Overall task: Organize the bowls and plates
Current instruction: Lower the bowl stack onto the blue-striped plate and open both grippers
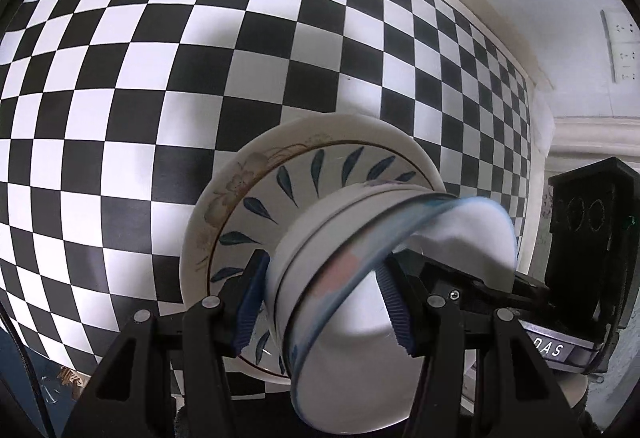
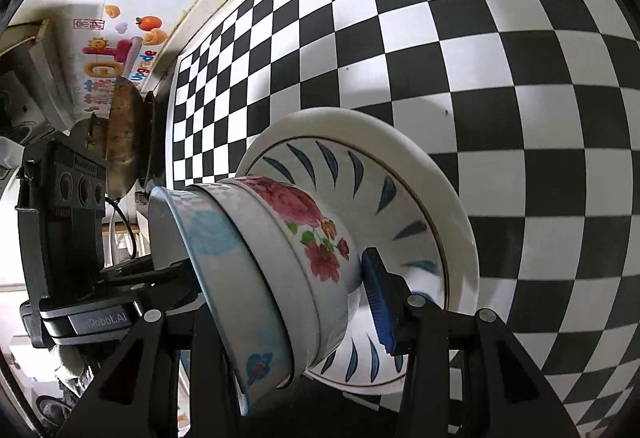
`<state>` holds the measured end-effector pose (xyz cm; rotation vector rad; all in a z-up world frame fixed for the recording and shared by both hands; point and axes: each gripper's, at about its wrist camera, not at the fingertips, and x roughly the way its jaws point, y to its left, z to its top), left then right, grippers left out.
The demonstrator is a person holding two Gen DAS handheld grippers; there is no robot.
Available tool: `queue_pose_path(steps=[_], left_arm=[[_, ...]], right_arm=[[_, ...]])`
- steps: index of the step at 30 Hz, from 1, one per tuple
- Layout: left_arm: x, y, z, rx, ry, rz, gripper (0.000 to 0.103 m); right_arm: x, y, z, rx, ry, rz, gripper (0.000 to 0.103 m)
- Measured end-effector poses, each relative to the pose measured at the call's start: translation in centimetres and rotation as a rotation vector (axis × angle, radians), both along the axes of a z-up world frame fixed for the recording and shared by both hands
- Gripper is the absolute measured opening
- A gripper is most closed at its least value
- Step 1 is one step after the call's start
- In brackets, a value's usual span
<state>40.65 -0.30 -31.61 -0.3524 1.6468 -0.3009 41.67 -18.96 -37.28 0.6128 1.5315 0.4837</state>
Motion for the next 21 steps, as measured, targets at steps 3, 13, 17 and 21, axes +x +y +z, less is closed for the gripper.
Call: queue_pose_path(steps=[3,13,17,21], left_arm=[[0.06,0.12,-0.14,-0.001,0.003,0.001,0.051],[0.11,0.25,-0.01,0.023,0.004,0.004,0.051],[0.06,0.11,0.03,0.032,0.007,0.004,0.05],[0.03,0.01,0.04,0.035,0.007,0.005,0.05]], right_arm=[[0.39,0.22,-0.11,-0.012,0.002,0.002,0.045],[0.57,0.68,-0.04,-0.03,-0.005,0.013,0.045],[0.53,0.67,0.09,-0.04,-0.008,0.016,0.044],[0.48,0.6,0.25,-0.048,-0.009,0.015,0.044]])
